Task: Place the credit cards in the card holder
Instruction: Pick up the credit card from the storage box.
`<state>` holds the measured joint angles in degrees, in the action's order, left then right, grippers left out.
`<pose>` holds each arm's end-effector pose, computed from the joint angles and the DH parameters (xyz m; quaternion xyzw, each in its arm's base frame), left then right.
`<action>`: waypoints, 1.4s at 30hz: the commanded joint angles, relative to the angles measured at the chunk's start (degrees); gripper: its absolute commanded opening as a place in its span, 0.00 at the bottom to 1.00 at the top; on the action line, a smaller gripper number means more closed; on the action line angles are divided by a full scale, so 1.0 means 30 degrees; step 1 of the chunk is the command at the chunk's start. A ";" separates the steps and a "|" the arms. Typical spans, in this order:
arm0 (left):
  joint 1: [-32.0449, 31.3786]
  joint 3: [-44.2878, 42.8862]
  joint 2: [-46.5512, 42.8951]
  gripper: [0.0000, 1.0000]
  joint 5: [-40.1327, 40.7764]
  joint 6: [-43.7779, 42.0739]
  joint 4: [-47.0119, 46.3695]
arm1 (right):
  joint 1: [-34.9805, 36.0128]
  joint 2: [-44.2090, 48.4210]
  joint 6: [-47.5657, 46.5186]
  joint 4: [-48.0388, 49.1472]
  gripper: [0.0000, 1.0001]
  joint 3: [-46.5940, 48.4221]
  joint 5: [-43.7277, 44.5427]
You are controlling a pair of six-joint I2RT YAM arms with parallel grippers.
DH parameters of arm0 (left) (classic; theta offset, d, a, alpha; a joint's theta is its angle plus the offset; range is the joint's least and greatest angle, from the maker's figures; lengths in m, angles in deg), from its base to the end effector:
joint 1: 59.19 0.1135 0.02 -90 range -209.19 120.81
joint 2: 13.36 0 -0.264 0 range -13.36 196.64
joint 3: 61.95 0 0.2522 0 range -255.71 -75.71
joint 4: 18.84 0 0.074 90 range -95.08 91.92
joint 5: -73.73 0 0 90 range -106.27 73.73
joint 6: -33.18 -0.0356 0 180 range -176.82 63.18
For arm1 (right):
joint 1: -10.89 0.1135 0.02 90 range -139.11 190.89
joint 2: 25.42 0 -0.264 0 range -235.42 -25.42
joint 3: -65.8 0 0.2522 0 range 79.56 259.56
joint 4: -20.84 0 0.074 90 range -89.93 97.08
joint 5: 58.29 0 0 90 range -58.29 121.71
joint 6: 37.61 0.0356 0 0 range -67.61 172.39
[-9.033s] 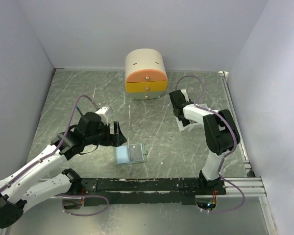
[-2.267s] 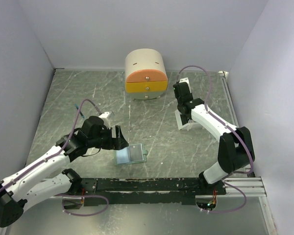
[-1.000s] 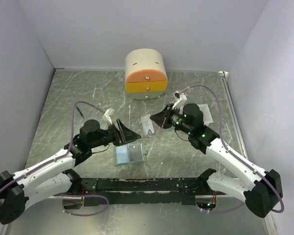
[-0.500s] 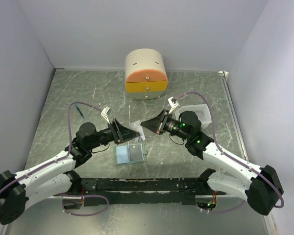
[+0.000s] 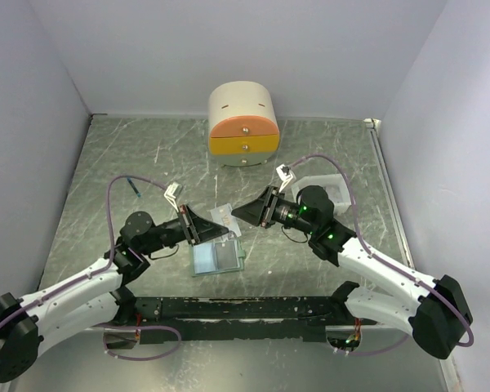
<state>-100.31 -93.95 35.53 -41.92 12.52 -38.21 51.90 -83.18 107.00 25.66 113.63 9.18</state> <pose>0.1358 -0.1390 0.2437 -0.0089 0.6931 -0.6660 0.2755 0.1677 0.1639 0.2838 -0.0452 0.7342 0.5872 0.3377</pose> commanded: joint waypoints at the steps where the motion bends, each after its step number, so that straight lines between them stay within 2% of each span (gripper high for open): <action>1: -0.0071 0.0179 -0.0977 0.07 -0.0559 -0.0766 0.0855 | 0.0118 0.0218 -0.0751 -0.0850 0.35 0.0546 -0.0923; 10: -0.0074 0.0488 -0.1354 0.07 -0.1575 -0.1254 0.1716 | 0.0172 -0.1186 0.0015 0.1277 0.32 0.0123 -0.2663; 12: -0.0069 0.0484 -0.1219 0.08 -0.1778 -0.1287 0.1873 | 0.0333 -0.1604 -0.0071 0.1375 0.27 0.0327 -0.2919; 14: -0.0091 0.0442 -0.1254 0.11 -0.1780 -0.1329 0.2301 | 0.0458 -0.1846 -0.0103 0.1452 0.15 0.0396 -0.2971; 16: -0.0080 0.0215 -0.1531 0.16 -0.1433 -0.1583 0.3408 | 0.0485 -0.1829 -0.0084 0.1543 0.02 0.0204 -0.2586; 17: -0.0064 0.0106 -0.1811 0.22 -0.1165 -0.1789 0.4140 | 0.0498 -0.1814 -0.0118 0.1572 0.00 0.0088 -0.2400; 18: -0.0073 0.0016 -0.2121 0.30 -0.0762 -0.1892 0.4898 | 0.0481 -0.1831 -0.0152 0.1518 0.00 -0.0004 -0.2256; 20: -0.0085 -0.0133 -0.2976 0.39 0.0034 -0.2107 0.6358 | 0.0481 -0.1999 -0.0015 0.1907 0.00 -0.0258 -0.2312; 24: -0.0086 -0.0279 -0.4550 0.49 0.1359 -0.2183 0.8208 | 0.0475 -0.2367 0.0930 0.3652 0.00 -0.0906 -0.2696; 26: -0.0090 -0.0148 -0.5257 0.49 0.1745 -0.1979 0.8364 | 0.0485 -0.2598 0.1198 0.4121 0.00 -0.0940 -0.2935; 32: -0.0062 0.0222 -0.7055 0.41 0.2907 -0.1691 0.8525 | 0.0479 -0.2881 0.1380 0.4345 0.00 -0.0855 -0.2959; 39: -0.0083 0.0546 -0.7291 0.44 0.2686 -0.1664 0.7777 | 0.0622 -0.3380 0.2277 0.5699 0.00 -0.1336 -0.3326; 42: -0.0060 0.0572 -0.7171 0.38 0.2620 -0.1690 0.7378 | 0.0820 -0.3589 0.2658 0.6324 0.00 -0.1497 -0.3340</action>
<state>-100.33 -92.75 14.24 -34.64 7.30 -12.50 53.41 -92.95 113.23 41.12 110.35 0.33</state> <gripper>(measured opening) 0.429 0.007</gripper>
